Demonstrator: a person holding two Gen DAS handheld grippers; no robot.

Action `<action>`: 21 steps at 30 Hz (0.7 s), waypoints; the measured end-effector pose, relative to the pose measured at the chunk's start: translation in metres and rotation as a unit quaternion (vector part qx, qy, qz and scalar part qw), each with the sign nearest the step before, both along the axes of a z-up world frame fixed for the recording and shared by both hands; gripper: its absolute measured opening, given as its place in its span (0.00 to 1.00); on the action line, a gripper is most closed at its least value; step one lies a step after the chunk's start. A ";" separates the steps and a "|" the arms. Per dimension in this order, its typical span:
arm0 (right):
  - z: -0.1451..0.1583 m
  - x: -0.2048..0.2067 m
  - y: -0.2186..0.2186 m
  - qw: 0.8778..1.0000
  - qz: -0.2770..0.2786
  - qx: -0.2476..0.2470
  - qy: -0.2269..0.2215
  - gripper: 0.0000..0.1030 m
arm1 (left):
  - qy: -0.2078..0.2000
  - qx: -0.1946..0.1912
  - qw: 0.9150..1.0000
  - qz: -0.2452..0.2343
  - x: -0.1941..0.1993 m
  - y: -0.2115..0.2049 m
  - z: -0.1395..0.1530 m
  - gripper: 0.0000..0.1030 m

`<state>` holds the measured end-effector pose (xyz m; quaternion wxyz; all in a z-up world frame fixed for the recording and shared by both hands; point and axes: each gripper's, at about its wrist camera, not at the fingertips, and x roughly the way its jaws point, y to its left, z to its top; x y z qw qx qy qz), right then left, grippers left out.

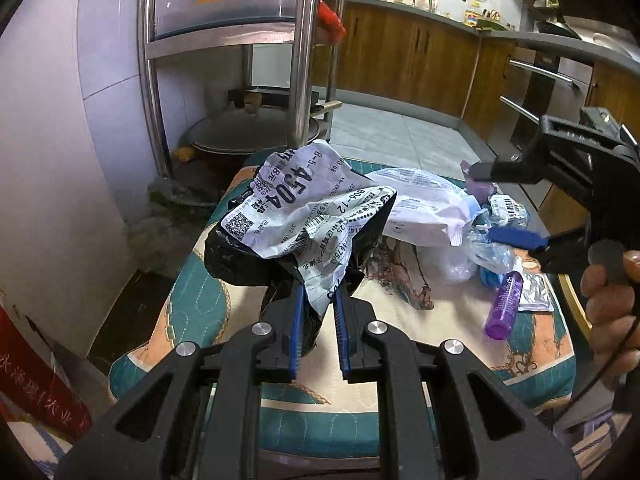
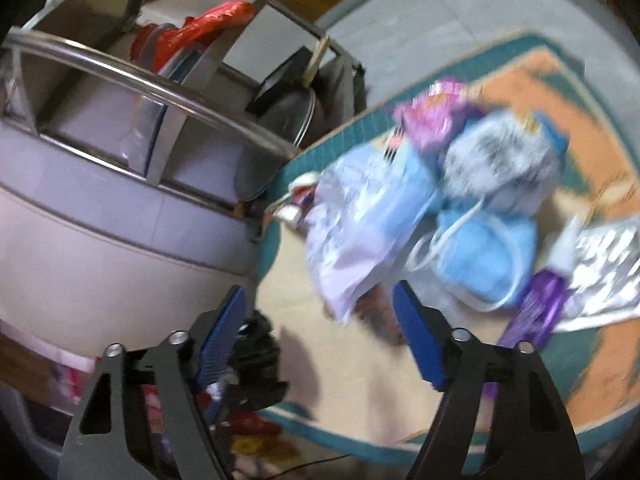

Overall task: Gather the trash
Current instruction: 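Grasp the light blue snack bag with the right gripper while left holds black bag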

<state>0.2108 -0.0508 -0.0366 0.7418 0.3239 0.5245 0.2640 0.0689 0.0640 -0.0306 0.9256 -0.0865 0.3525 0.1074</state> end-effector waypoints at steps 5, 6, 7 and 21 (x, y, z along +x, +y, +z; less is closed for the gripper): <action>-0.023 -0.002 0.002 0.997 -0.010 0.053 0.055 0.66 | -0.002 -0.001 1.000 -0.004 0.000 0.000 0.000 0.13; -0.027 0.000 0.003 0.996 -0.016 0.059 0.061 0.66 | -0.002 -0.002 1.000 -0.004 0.000 0.000 -0.001 0.13; -0.032 0.002 0.003 0.995 -0.026 0.067 0.068 0.66 | -0.002 -0.003 1.000 -0.004 0.000 0.000 -0.001 0.13; -0.051 0.019 0.019 0.990 -0.046 0.089 0.098 0.27 | -0.017 0.007 1.000 -0.007 -0.005 -0.002 0.001 0.13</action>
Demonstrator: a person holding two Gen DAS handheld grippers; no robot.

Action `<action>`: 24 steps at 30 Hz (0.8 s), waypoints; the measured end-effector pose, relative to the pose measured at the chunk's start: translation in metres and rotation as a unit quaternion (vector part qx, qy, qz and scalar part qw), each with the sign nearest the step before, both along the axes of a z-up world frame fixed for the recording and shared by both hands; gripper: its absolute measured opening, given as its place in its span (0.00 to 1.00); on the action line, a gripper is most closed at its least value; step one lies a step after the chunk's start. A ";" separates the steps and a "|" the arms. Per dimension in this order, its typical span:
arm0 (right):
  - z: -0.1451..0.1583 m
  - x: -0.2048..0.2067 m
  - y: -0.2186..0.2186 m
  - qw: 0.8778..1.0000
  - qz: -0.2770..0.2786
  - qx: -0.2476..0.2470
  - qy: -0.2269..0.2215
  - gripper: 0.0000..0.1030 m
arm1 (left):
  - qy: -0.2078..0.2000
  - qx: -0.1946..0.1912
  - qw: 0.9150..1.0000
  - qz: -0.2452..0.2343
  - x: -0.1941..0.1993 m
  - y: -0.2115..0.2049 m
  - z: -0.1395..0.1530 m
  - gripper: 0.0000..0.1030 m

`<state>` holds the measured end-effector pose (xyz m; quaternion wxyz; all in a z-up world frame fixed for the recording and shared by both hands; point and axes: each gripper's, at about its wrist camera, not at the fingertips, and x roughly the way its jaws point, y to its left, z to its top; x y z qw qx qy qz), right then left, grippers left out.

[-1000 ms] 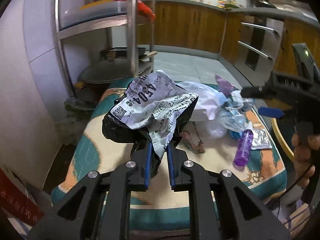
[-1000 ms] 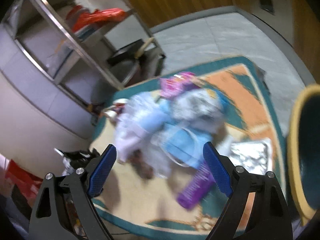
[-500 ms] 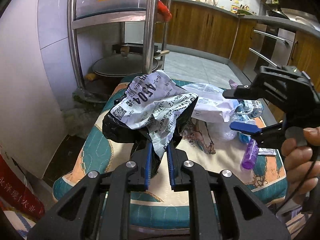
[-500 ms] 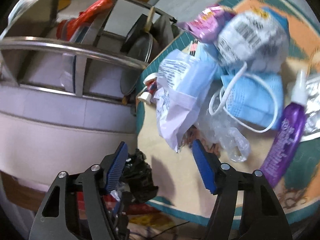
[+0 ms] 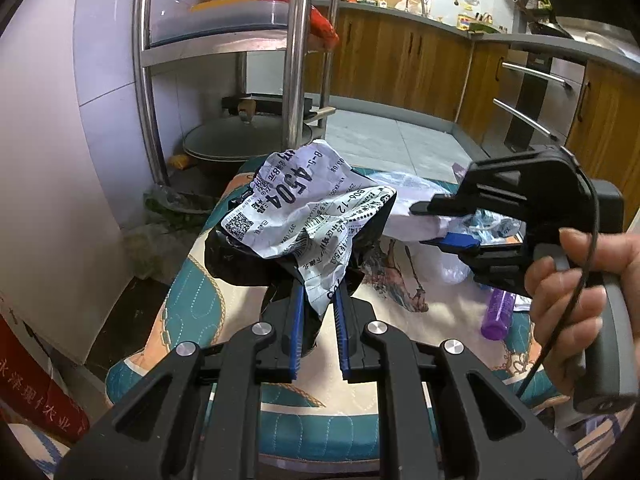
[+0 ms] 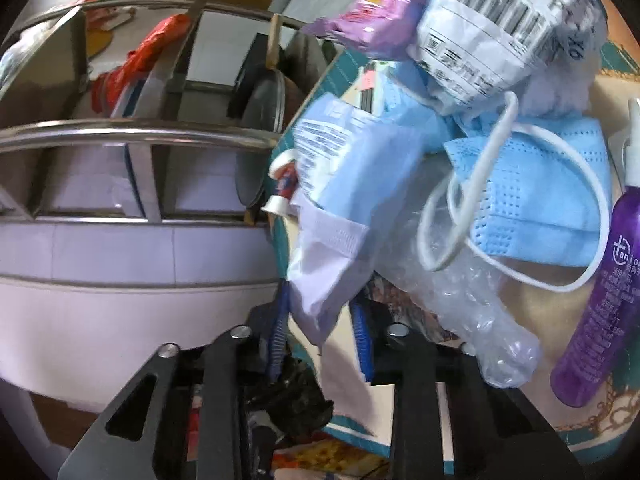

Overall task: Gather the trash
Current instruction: 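Grasp the light blue snack bag with the right gripper while left holds black bag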

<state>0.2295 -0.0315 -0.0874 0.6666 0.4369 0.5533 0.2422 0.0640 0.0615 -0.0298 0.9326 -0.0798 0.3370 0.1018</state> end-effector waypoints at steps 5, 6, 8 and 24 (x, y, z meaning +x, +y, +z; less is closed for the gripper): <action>0.016 -0.008 0.001 0.999 0.012 -0.006 -0.035 0.22 | -0.008 0.003 1.000 -0.002 -0.002 -0.002 0.003 0.13; 0.020 -0.010 0.000 0.999 0.012 -0.008 -0.042 0.22 | -0.010 0.002 1.000 -0.003 -0.002 -0.003 0.004 0.13; 0.031 -0.014 -0.004 0.998 0.010 -0.015 -0.058 0.21 | -0.013 0.003 1.000 -0.005 -0.003 -0.003 0.005 0.13; 0.115 -0.073 -0.080 0.981 0.011 -0.035 -0.188 0.18 | -0.053 -0.027 0.997 -0.040 -0.010 -0.014 0.040 0.13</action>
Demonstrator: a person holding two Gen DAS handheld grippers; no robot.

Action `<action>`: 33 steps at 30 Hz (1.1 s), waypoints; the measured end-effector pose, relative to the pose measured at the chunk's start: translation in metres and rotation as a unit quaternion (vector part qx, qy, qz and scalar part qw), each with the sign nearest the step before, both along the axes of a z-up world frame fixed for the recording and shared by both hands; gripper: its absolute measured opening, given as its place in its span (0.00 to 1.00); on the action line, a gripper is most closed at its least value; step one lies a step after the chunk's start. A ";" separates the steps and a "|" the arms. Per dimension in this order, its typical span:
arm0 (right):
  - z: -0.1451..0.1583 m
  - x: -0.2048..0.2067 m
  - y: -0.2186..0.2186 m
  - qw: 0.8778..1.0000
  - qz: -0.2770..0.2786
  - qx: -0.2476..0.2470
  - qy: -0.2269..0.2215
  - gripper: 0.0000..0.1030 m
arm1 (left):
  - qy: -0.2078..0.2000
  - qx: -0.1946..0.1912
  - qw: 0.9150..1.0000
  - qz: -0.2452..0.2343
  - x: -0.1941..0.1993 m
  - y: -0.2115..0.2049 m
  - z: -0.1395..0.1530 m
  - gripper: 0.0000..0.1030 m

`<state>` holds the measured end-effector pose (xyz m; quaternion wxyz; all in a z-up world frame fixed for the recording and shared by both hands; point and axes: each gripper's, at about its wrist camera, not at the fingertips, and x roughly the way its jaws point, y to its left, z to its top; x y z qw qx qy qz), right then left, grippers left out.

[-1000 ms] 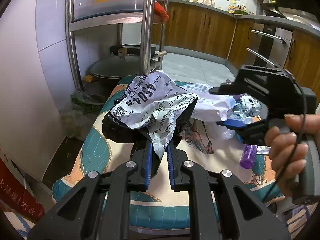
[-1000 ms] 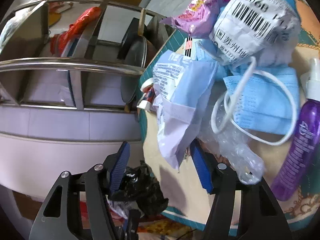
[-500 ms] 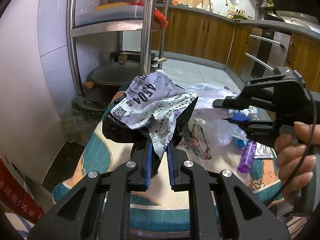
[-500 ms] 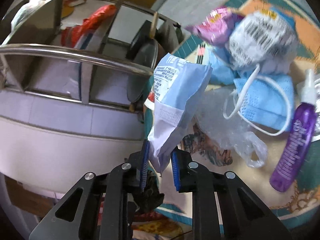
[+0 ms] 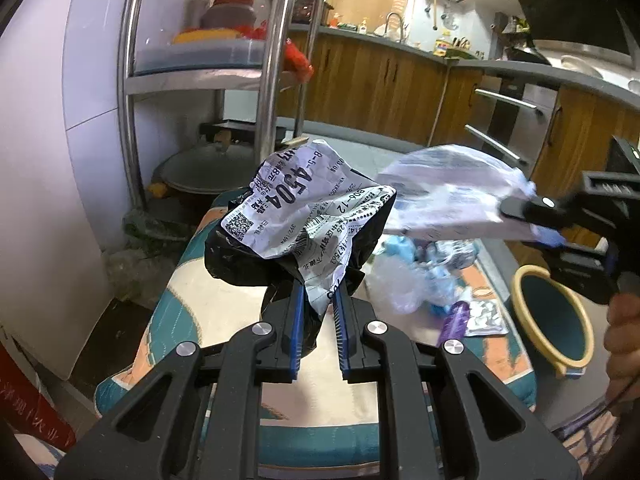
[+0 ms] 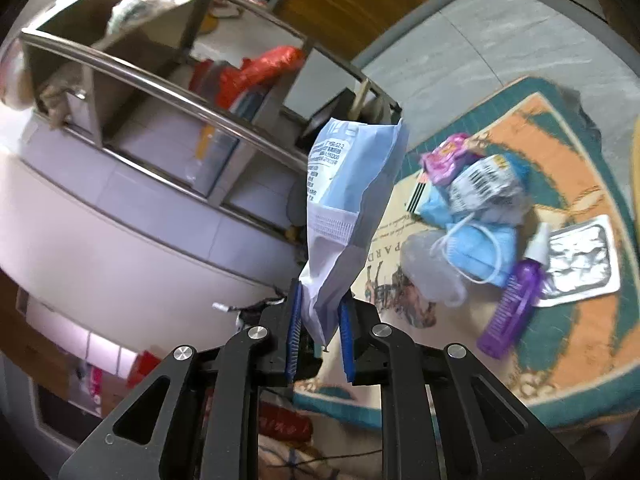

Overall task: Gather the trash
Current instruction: 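Grasp the light blue snack bag with the right gripper while left holds black bag, then carry both items over the yellow-rimmed bin and open both grippers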

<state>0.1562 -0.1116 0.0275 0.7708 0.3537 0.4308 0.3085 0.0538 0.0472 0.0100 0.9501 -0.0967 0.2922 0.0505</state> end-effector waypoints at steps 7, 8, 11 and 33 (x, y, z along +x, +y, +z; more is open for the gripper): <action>0.012 -0.040 -0.077 0.998 -0.064 0.015 -0.018 0.18 | -0.021 -0.010 0.999 -0.049 0.009 -0.034 0.023 0.13; 0.011 -0.046 -0.088 0.997 -0.076 0.014 -0.018 0.18 | -0.023 -0.009 0.998 -0.057 0.011 -0.040 0.024 0.13; 0.008 -0.063 -0.124 0.992 -0.122 0.001 -0.017 0.18 | -0.031 -0.011 0.995 -0.091 0.019 -0.068 0.032 0.13; -0.076 -0.111 -0.259 0.944 -0.304 -0.103 0.080 0.18 | 0.030 -0.056 0.932 -0.357 0.102 -0.296 0.012 0.13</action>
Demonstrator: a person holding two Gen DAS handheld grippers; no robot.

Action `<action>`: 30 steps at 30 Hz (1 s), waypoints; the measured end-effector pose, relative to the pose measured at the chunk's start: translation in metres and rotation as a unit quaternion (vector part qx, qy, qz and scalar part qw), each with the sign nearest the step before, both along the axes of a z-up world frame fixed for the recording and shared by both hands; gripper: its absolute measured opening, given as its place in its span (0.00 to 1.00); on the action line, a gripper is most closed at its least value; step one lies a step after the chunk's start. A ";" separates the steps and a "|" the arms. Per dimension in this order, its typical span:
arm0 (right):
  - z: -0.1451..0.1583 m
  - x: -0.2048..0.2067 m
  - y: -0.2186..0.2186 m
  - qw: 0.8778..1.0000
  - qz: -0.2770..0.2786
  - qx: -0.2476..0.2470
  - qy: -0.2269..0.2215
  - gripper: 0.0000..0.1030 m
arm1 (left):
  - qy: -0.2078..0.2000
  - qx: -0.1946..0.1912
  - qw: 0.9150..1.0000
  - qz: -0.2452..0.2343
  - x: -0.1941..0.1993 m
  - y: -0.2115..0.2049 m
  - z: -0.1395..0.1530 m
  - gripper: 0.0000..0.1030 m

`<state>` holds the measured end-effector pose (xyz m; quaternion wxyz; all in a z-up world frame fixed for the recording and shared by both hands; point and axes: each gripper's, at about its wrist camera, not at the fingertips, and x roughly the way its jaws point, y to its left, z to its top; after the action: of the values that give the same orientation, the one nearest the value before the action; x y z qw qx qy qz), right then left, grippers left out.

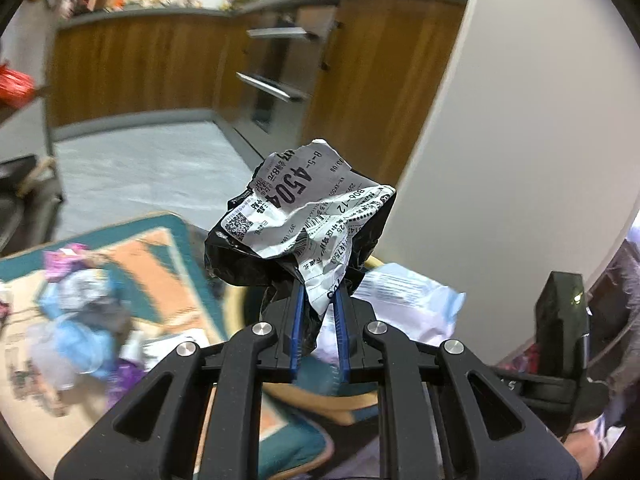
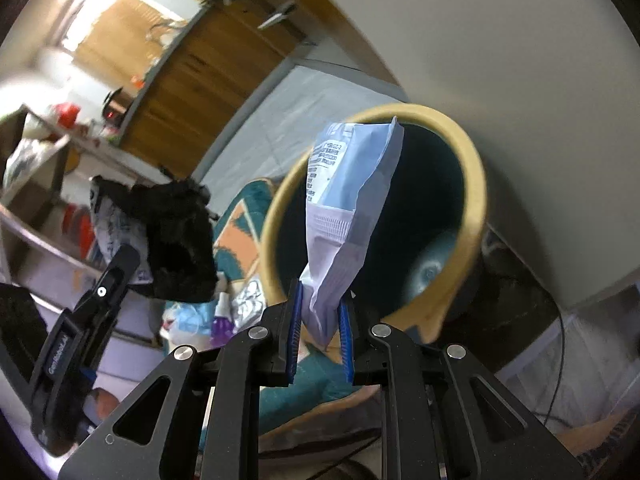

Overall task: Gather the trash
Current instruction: 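Carry both items over the yellow-rimmed bin and open both grippers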

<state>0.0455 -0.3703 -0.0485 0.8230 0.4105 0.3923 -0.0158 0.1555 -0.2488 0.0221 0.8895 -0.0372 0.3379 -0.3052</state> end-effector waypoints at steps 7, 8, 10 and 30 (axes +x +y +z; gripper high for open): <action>-0.015 -0.004 -0.012 0.999 -0.018 0.027 0.019 0.18 | 0.070 0.011 0.997 -0.034 0.027 -0.033 -0.038 0.13; -0.016 -0.004 -0.012 0.999 -0.018 0.027 0.020 0.19 | 0.078 0.012 0.996 -0.033 0.028 -0.031 -0.044 0.13; -0.018 -0.005 -0.012 0.999 -0.019 0.029 0.026 0.19 | 0.095 0.015 0.995 -0.034 0.027 -0.028 -0.056 0.13; -0.006 -0.002 -0.001 1.000 -0.013 0.002 0.011 0.41 | 0.116 0.032 0.992 -0.023 0.013 -0.010 -0.071 0.33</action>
<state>0.0431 -0.3711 -0.0543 0.8177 0.4169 0.3957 -0.0299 0.1689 -0.2590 -0.0491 0.8379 -0.0356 0.4490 -0.3084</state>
